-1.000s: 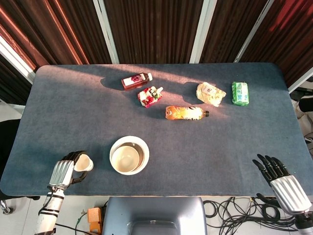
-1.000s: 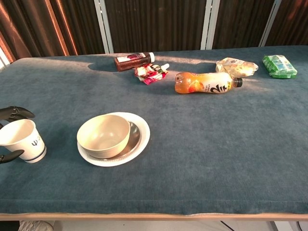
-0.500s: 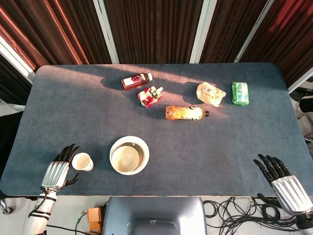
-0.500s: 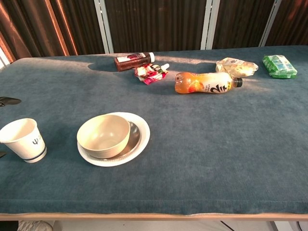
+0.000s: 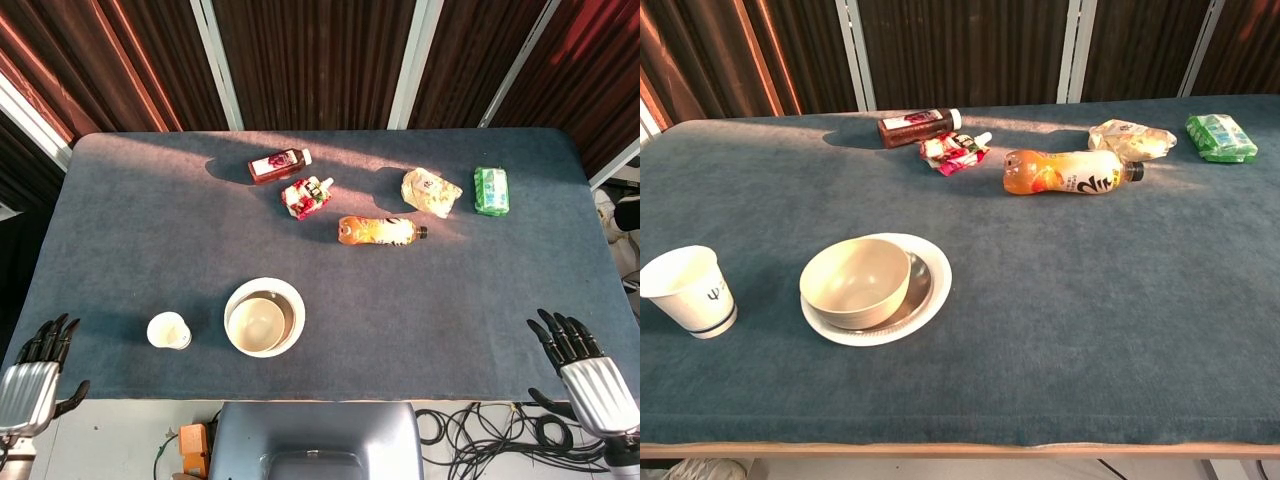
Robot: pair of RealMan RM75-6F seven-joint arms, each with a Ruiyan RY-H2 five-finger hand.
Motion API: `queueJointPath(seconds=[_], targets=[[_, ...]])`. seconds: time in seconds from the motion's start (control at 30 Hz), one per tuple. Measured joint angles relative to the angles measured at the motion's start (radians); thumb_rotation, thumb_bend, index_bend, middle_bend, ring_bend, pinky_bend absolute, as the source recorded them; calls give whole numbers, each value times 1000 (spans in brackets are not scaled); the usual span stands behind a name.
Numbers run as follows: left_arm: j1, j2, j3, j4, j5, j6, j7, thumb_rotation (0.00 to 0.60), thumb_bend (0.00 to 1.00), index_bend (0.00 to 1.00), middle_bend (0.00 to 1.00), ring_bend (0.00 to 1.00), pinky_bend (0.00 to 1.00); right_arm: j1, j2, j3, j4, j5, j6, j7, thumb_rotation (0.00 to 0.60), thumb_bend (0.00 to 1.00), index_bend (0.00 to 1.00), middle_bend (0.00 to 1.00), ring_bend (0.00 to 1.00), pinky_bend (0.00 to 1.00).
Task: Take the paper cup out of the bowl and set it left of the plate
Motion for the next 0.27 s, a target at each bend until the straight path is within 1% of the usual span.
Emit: queueJointPath(seconds=[0.17, 0.27], targets=[[40, 27, 33, 9, 98, 49, -50, 600, 264, 0, 0, 0, 167, -7, -8, 1, -7, 7, -6, -32, 600, 0, 0, 0, 0, 92], [55, 33, 38, 16, 115, 55, -53, 600, 263, 0, 0, 0, 166, -9, -7, 2, -8, 11, -6, -31, 600, 0, 0, 0, 0, 92]])
